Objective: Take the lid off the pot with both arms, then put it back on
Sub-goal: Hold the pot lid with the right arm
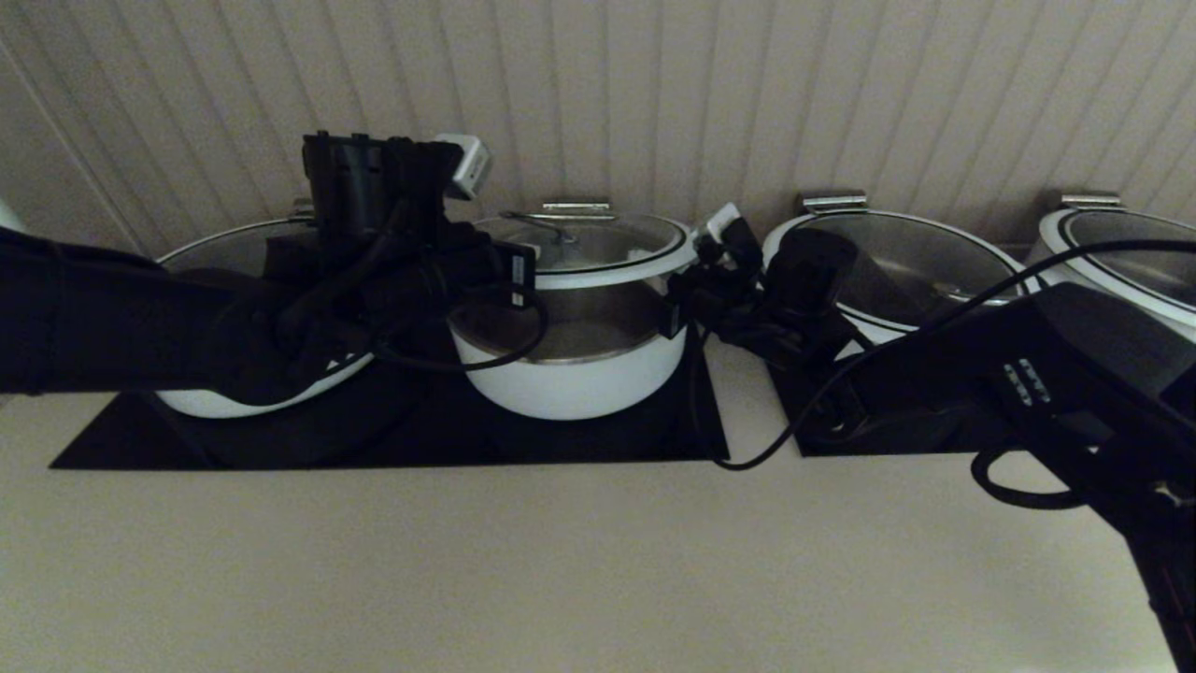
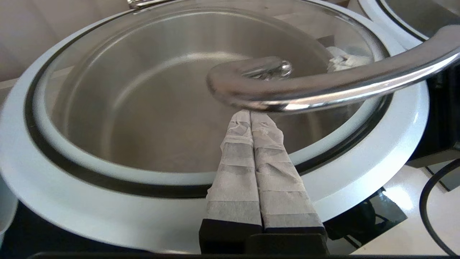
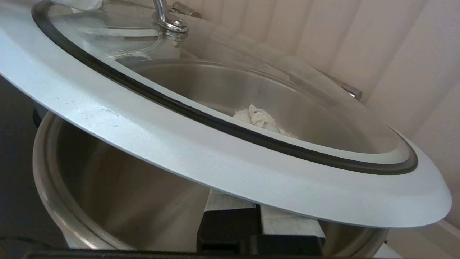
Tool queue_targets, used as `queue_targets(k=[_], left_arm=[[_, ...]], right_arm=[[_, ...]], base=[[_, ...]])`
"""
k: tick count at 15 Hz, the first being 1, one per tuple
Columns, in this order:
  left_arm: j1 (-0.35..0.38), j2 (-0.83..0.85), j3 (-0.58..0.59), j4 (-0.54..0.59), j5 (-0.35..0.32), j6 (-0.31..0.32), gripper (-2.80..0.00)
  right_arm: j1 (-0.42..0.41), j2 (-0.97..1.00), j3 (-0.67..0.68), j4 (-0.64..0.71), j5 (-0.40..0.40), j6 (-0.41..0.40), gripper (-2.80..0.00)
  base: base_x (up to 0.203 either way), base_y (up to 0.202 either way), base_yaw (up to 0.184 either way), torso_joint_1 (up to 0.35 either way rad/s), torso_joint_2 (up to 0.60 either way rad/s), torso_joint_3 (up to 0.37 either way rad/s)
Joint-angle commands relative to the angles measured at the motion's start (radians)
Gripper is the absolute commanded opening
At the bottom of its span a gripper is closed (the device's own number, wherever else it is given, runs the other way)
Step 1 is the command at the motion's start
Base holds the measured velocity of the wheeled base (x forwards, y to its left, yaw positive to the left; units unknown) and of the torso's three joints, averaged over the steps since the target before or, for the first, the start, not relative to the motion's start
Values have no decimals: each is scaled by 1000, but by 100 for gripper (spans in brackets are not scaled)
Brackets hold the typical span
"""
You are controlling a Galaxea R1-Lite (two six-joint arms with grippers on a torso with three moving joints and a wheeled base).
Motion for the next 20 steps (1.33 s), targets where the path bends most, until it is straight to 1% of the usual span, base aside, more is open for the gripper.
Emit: queue_targets(k=[1,8,11,14,18,20], left_arm=[[11,-14,-2,-3,1,1,-280],[36,-68,-1,3,1,3,-280],[50,-78,-3,-5,1,29,-280],[55,-98,1,-4,1,35,-280],[77,-136,26,3,1,35,-280],[95,-174,67,5,1,43,-280]], right_arm=[[2,-10,1,-8,2,-1,-280],[2,-10,4,-11,2,-5,-280],[4,-10,7,-14,2,-6,-280],[7,-10,9,-14,2,-6,-280],[6,-11,7,-14,2,-8,-280],[6,-13,7,-14,2,-7,-280]], base=[[0,0,0,0,0,0],[0,0,0,0,0,0],[0,0,0,0,0,0],[0,0,0,0,0,0],[0,0,0,0,0,0],[0,0,0,0,0,0]])
